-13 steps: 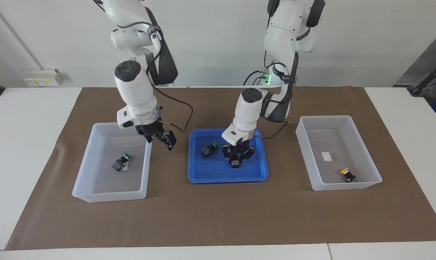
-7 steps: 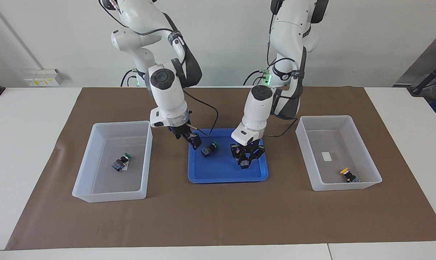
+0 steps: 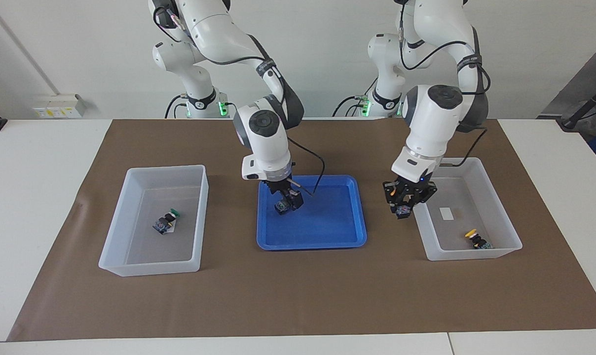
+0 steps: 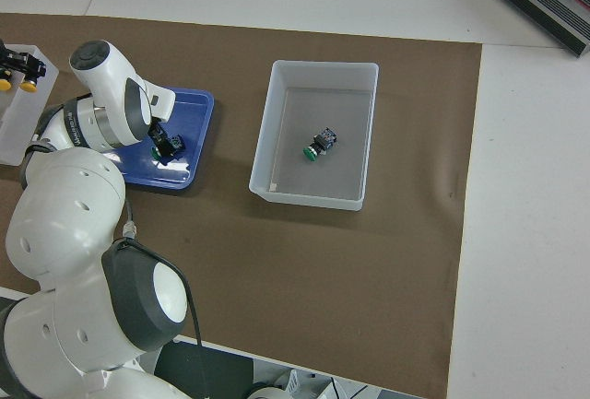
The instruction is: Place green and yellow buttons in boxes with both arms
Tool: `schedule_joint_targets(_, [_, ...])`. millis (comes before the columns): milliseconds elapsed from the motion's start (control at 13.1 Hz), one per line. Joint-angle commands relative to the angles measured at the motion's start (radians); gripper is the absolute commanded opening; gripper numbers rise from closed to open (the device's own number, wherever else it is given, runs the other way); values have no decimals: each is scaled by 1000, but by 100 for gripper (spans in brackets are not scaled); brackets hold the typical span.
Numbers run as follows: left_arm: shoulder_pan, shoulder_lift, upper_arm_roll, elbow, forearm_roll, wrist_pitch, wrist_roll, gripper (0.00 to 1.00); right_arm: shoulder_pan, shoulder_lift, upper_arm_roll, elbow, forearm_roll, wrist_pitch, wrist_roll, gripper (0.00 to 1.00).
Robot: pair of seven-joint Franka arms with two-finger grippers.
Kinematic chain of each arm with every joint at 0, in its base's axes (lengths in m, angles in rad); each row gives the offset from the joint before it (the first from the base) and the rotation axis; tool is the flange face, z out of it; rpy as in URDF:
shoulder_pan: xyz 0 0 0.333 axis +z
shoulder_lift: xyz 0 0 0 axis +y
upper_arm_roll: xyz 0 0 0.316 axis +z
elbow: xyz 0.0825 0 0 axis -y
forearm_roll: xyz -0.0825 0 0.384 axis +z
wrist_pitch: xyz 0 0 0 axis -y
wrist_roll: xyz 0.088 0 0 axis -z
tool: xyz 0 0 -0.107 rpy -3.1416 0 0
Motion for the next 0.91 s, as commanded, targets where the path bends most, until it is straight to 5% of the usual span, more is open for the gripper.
schedule_joint_targets(0, [91,-7,-12,-20,11,50,149,0,-14,17,2,22,14,1,-20,100])
schedule_joint_targets(534, [234,31,-13,-141,8,335,359,0,-7,34,2,-24,0,18,-78,99])
schedule_joint_targets(610, [238,45,-12,-147,8,379,359,0,-8,34,2,-24,0,18,-81,81])
schedule_joint_targets(686, [253,65,-13,-150,8,402,359,0,-7,34,2,-24,0,18,-84,30])
schedule_joint_targets(762, [257,82,-12,-152,8,429,359,0,-8,34,2,-20,6,15,-75,0])
schedule_joint_targets(839, [258,103,-12,-158,8,460,359,0,-8,34,2,-13,11,11,-72,0])
